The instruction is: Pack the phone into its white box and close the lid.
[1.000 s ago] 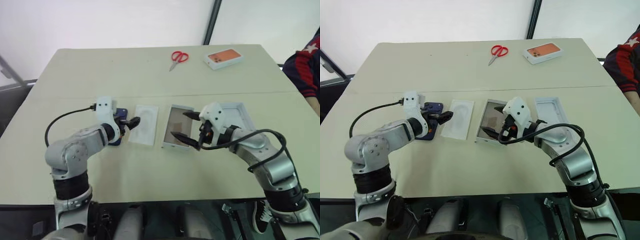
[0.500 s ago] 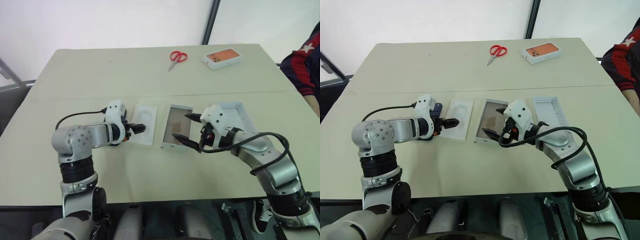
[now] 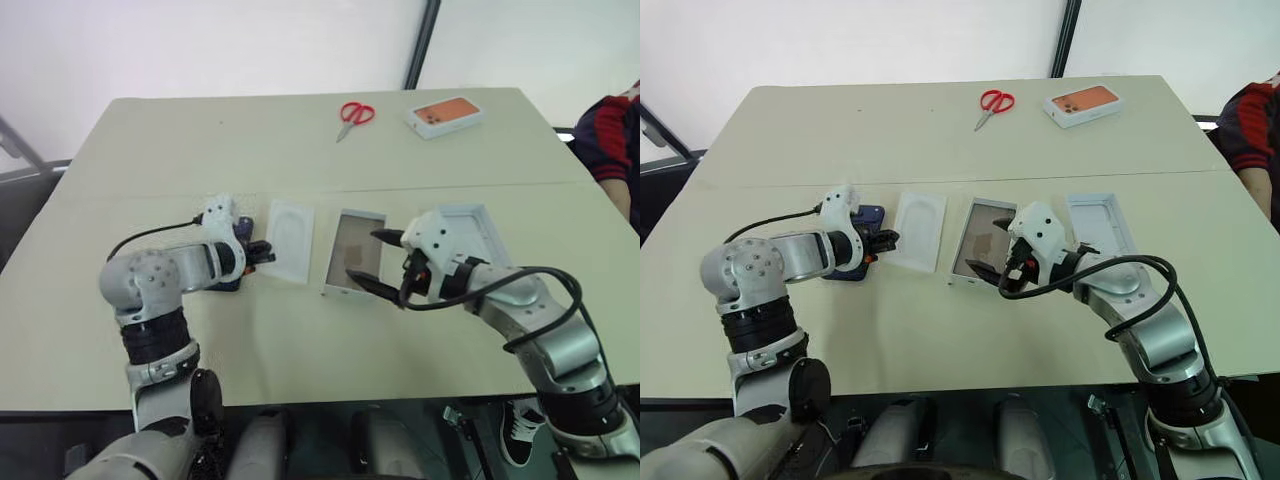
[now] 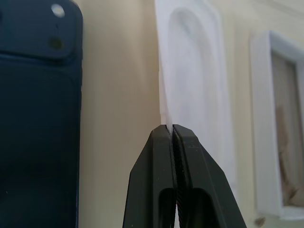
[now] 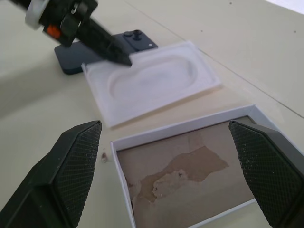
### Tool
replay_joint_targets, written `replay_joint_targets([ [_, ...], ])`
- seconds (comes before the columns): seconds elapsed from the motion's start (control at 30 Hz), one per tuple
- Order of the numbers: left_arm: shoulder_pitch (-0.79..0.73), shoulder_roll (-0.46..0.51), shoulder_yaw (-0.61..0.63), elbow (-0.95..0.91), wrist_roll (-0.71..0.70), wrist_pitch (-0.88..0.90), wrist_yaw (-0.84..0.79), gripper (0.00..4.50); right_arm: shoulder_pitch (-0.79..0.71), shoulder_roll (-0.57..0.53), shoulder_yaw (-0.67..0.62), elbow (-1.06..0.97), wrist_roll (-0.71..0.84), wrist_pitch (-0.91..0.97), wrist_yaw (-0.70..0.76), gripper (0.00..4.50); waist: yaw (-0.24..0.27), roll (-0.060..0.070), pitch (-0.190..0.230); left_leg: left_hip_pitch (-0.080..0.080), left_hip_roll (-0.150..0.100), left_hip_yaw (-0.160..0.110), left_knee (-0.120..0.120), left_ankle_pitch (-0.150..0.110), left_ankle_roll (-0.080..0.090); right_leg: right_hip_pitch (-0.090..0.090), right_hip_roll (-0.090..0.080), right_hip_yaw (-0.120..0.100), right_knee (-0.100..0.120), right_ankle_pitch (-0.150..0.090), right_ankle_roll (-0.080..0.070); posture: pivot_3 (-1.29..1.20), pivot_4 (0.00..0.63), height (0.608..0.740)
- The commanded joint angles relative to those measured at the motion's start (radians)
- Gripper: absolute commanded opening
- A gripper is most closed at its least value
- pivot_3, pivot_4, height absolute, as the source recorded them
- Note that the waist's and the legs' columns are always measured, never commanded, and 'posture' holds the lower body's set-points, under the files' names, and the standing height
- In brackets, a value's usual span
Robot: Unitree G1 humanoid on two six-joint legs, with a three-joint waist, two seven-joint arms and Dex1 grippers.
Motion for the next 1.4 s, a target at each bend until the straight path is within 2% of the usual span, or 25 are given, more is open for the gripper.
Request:
replay_joint_targets([
  [0.03,-0.098,-0.041,0.138,-0.044,-0.050,0.020,-0.027,0.05,0.002,-0.047,-0.062,-0.006,0.001,-0.017,0.028,4.50,0.002,-0.001,0.001,-0.001,0.000,0.000,0.000,0.000,0.000,0.000,0.000,0.000,0.000,0.000,0.000,0.00,0.150,0.740],
  [0.1,-0.118,-0.063,0.144,-0.047,-0.078,0.029,-0.032,0.05,0.012,-0.071,-0.082,0.005,0.000,-0.024,0.043,4.50,0.003,-0.001,0.001,-0.001,-0.001,0.000,0.001,0.000,0.000,0.000,0.000,-0.001,-0.001,0.000,0.000,0.00,0.150,0.740],
  [0.2,-0.118,-0.125,0.071,-0.053,-0.150,0.030,-0.020,0.05,0.039,-0.118,-0.127,0.030,-0.012,-0.041,0.066,4.50,0.008,-0.001,0.001,-0.001,0.000,-0.001,0.001,0.000,0.000,0.002,-0.001,-0.001,-0.002,0.000,0.000,0.00,0.150,0.740],
  [0.4,-0.109,-0.240,-0.028,-0.015,-0.176,0.030,0.028,0.05,0.069,-0.151,-0.171,0.049,-0.020,-0.065,0.075,4.50,0.008,-0.002,0.001,0.000,-0.001,0.000,0.001,0.000,0.000,0.002,-0.001,-0.001,-0.001,0.000,0.000,0.00,0.150,0.740],
  [0.57,-0.110,-0.280,-0.075,0.021,-0.149,0.030,0.062,0.05,0.093,-0.156,-0.193,0.040,-0.025,-0.070,0.076,4.50,0.002,-0.002,0.001,0.000,-0.001,0.000,0.001,0.000,0.000,0.002,0.000,-0.001,-0.001,0.000,0.000,0.00,0.150,0.740],
  [0.97,-0.075,-0.297,-0.129,0.017,-0.082,0.030,0.073,0.05,0.115,-0.151,-0.201,0.021,-0.034,-0.069,0.068,4.50,0.003,-0.002,0.001,0.000,-0.001,0.000,0.001,0.000,0.000,0.002,0.000,-0.001,-0.001,0.000,0.000,0.00,0.150,0.740],
  [1.07,-0.067,-0.299,-0.129,0.012,-0.068,0.030,0.071,0.93,0.101,-0.150,-0.194,0.026,-0.034,-0.069,0.072,4.50,0.003,-0.002,0.001,0.000,-0.001,0.000,0.001,0.000,0.000,0.002,0.000,-0.001,-0.001,0.000,0.000,0.00,0.150,0.740],
  [1.1,-0.067,-0.299,-0.127,0.009,-0.068,0.030,0.069,1.35,0.097,-0.150,-0.192,0.028,-0.035,-0.069,0.074,4.50,0.003,-0.002,0.001,0.000,-0.001,0.000,0.001,0.000,-0.001,0.002,0.000,-0.001,-0.001,0.000,0.000,0.00,0.150,0.740],
  [1.27,-0.058,-0.286,-0.109,-0.010,-0.090,0.030,0.052,3.83,0.065,-0.136,-0.167,0.035,-0.040,-0.066,0.071,4.50,0.002,-0.002,0.001,0.000,-0.001,0.000,0.001,0.000,-0.001,0.002,0.000,-0.001,-0.001,0.000,0.000,0.00,0.150,0.740],
  [1.4,-0.050,-0.238,-0.076,-0.035,-0.106,0.030,0.024,3.83,0.022,-0.118,-0.133,0.036,-0.041,-0.046,0.060,4.50,0.001,-0.002,0.001,0.001,-0.001,-0.001,0.001,0.002,-0.003,0.002,0.000,-0.001,-0.001,0.000,0.000,0.00,0.150,0.740],
])
